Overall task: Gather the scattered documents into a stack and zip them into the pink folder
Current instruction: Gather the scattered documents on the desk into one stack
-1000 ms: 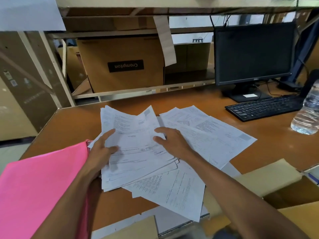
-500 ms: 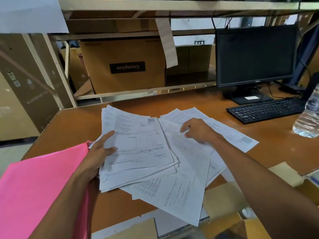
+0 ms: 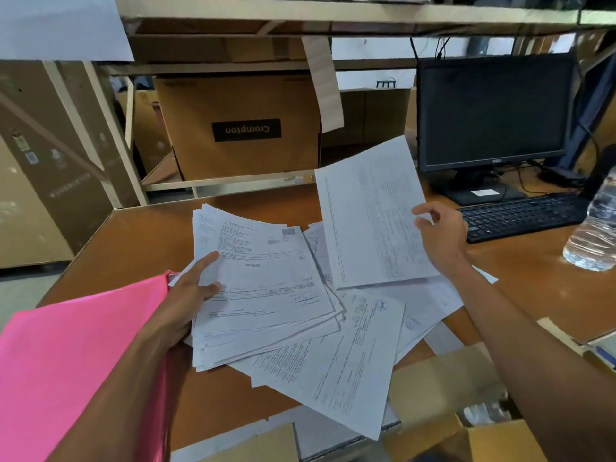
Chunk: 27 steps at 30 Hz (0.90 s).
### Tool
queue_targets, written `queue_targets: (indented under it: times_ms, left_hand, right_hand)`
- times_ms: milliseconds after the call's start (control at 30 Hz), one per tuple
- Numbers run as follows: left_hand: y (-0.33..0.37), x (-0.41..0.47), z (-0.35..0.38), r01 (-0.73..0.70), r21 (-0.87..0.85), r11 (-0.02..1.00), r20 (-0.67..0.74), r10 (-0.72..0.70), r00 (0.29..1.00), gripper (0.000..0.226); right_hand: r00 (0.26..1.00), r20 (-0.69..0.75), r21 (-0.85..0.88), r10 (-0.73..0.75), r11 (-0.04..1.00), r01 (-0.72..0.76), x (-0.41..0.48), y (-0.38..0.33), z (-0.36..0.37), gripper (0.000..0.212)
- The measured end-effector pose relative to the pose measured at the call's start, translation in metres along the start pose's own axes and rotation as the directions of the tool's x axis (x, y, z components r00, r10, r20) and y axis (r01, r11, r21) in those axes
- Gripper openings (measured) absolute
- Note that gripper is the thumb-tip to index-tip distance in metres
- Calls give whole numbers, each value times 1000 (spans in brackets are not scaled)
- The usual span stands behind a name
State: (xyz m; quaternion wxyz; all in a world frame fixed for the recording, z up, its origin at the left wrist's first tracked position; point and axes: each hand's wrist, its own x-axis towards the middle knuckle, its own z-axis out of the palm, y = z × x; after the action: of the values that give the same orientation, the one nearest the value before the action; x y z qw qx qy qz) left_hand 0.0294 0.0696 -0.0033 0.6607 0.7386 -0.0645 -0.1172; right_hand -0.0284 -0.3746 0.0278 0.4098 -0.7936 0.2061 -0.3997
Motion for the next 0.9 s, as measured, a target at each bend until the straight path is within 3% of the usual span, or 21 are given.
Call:
queue_targets:
  times_ms: [67, 200, 300, 433, 533, 667, 767, 800, 900]
  left_hand:
    - [-2, 2, 2, -24, 57, 998, -38, 26, 999, 57]
    - [-2, -2, 12, -127, 297, 947, -93, 161, 983, 54]
    - [-1, -7, 17, -185, 387, 903, -98, 239, 966, 52]
    - [4, -12, 18, -200, 317, 927, -113, 246, 963, 43]
    - [14, -21, 28, -222, 109, 969, -112, 233, 966, 42]
    - [13, -20, 28, -173, 61, 983, -137, 180, 974, 27]
    - [6, -15, 14, -105, 84, 991, -116, 114, 987, 23]
    - [8, -14, 14, -109, 72, 991, -75, 115, 991, 20]
    - [16, -17, 18, -126, 18, 992, -56, 127, 990, 47]
  right_hand:
    - [1000, -8, 43, 16, 999, -16, 0, 0, 3, 19]
    - [971, 99, 387, 220, 890, -241, -6, -13, 15, 26]
    - [966, 250, 258, 60, 958, -127, -23, -32, 33, 24]
    - [907, 418, 137, -56, 991, -2, -56, -46, 78, 26]
    - [852, 498, 20, -160, 985, 173, -90, -56, 107, 30]
    - [789, 609, -81, -79, 984, 161, -118, -63, 129, 29]
    - [731, 670, -6, -128, 984, 177, -111, -68, 118, 32]
    - [733, 665, 33, -144, 986, 163, -107, -71, 109, 33]
    - [798, 593, 46, -111, 994, 103, -88, -67, 85, 33]
